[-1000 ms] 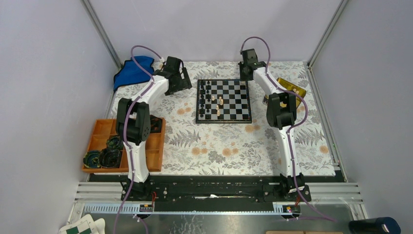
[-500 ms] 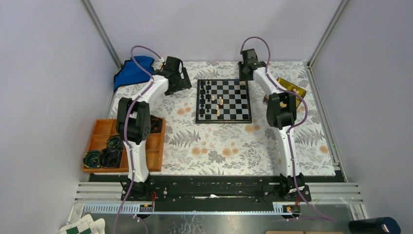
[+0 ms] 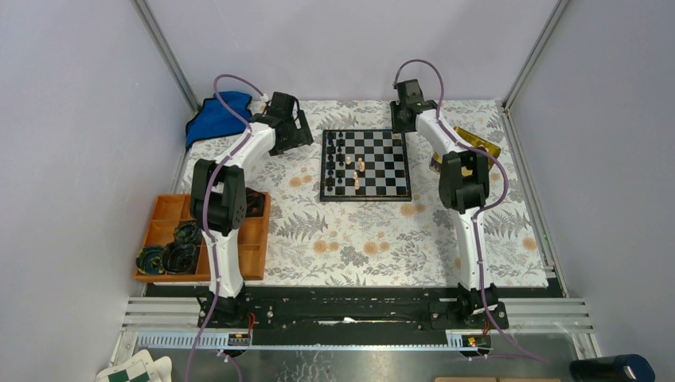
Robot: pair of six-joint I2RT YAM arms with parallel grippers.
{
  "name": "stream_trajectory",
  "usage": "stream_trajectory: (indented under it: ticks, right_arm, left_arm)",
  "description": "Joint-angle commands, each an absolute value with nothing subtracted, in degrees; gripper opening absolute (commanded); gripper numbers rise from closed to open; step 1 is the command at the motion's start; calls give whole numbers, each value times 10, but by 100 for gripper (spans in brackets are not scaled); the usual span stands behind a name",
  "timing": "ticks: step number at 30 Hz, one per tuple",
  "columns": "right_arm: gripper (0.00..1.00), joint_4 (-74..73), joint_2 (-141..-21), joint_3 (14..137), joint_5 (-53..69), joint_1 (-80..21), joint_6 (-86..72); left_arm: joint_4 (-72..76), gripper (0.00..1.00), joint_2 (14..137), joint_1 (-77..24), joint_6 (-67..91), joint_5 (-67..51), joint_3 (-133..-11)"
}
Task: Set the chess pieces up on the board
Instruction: Place the chess piece on the chessboard, then pick up the chess piece from the chessboard.
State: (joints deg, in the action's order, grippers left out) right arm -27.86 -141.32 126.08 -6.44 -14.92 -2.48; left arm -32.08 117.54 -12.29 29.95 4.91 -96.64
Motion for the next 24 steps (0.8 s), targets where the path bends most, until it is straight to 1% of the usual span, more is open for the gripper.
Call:
stream_trajectory:
  ticks: [1, 9, 14, 19, 24]
  right_arm:
    - [40, -253, -1302, 1214, -70, -167, -3]
    - [42, -239, -1198, 1086, -66, -221, -3]
    - [42, -228, -1156, 1022, -25, -250, -3]
    - [42, -224, -1138, 985, 19, -276, 15]
    - [43, -230, -1147, 985, 44, -292, 25]
  left_arm:
    - [-296, 99, 1146, -119, 303, 56, -963]
    - [-288, 99, 1122, -119, 305, 58, -939]
    - [-282, 99, 1112, -120, 309, 49, -926]
    - [-282, 99, 1104, -120, 311, 45, -921]
    - [-277, 99, 1101, -120, 312, 44, -913]
